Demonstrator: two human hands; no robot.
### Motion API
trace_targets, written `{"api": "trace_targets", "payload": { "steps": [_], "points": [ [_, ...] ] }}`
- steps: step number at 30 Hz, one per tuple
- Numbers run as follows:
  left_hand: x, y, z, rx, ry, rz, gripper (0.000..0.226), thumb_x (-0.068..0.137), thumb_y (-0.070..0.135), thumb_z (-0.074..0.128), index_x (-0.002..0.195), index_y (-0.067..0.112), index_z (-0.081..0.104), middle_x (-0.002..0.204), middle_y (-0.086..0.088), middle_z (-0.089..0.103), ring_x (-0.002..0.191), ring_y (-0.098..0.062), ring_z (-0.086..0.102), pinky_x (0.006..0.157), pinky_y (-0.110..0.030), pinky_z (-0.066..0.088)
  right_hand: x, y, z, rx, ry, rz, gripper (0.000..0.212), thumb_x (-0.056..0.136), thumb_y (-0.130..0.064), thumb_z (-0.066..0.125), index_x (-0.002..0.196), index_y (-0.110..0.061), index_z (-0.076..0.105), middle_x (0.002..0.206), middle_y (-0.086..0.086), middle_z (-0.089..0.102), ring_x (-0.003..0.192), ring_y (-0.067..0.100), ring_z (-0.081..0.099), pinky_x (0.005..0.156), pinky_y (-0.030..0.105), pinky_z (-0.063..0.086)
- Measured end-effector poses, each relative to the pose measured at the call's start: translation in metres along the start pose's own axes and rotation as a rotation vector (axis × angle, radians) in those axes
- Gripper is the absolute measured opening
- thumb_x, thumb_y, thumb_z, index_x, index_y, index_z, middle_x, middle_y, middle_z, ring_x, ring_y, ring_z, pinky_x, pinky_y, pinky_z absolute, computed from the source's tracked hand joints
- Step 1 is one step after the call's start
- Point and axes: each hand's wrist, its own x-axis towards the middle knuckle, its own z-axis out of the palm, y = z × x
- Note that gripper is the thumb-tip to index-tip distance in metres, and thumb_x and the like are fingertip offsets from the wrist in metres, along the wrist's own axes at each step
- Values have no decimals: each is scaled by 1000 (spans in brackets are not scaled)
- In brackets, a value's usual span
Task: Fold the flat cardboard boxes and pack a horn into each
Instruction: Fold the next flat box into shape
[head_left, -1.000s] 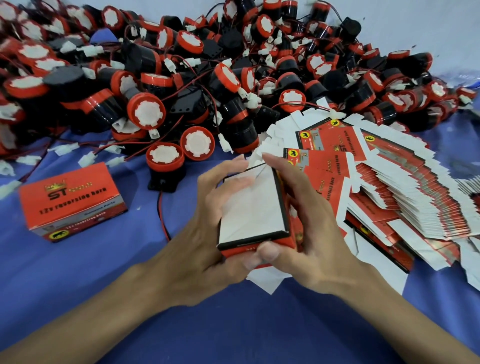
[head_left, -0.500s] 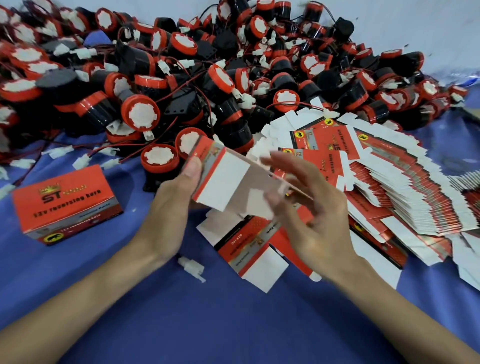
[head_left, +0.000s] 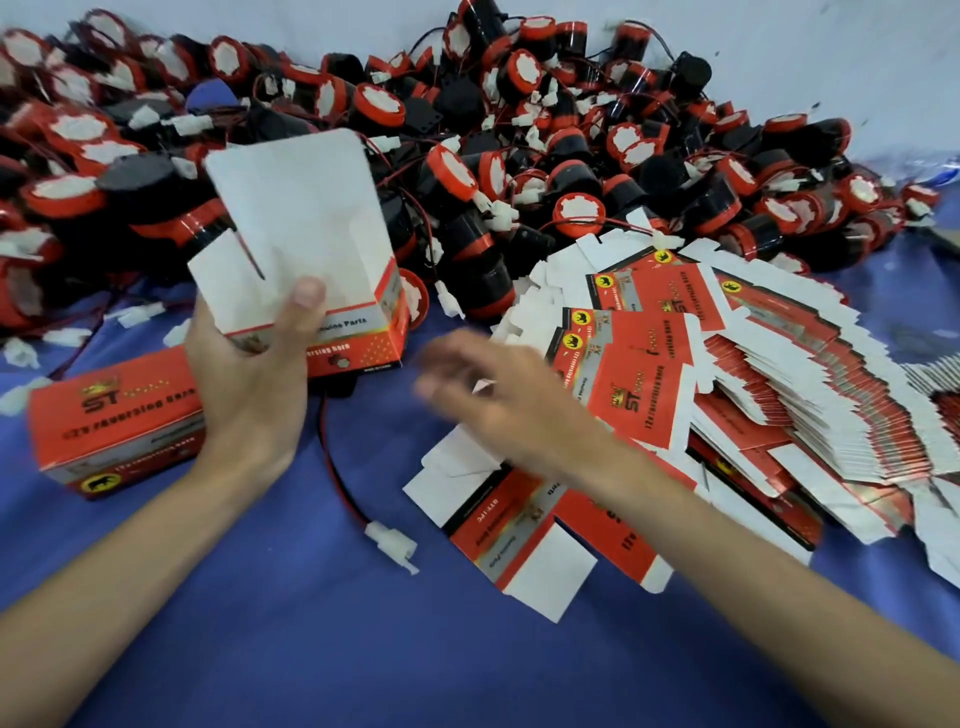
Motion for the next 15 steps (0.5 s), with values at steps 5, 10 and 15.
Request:
{"api": "trace_targets", "payload": {
  "steps": [5,10,15],
  "points": [
    [-1,-8,0,23,29,-19,60,74,48,66,116,7,58,91,21,70,89,5,66,72,-11,49,-5,-22,58,-617,-127,-186,52,81,-50,64,119,-17,54,111,7,53,100,27,50,72,34,38],
    [-2,-8,-2,-29,53,-77,47,69,49,66,108,24,56,89,23,70,89,5,65,73,-13,49,-4,-33,51,-676,-135,-199,32,83,-14,58,111,-8,41,82,8,50,82,37,58,47,30,15],
    [-2,-8,-3,-48,29,-81,33,72,48,61,99,29,57,85,29,70,84,7,66,68,-10,48,-9,-20,14,-727,-128,-165,38,90,-46,50,106,-12,55,91,5,57,85,30,57,59,31,31]
  ]
}}
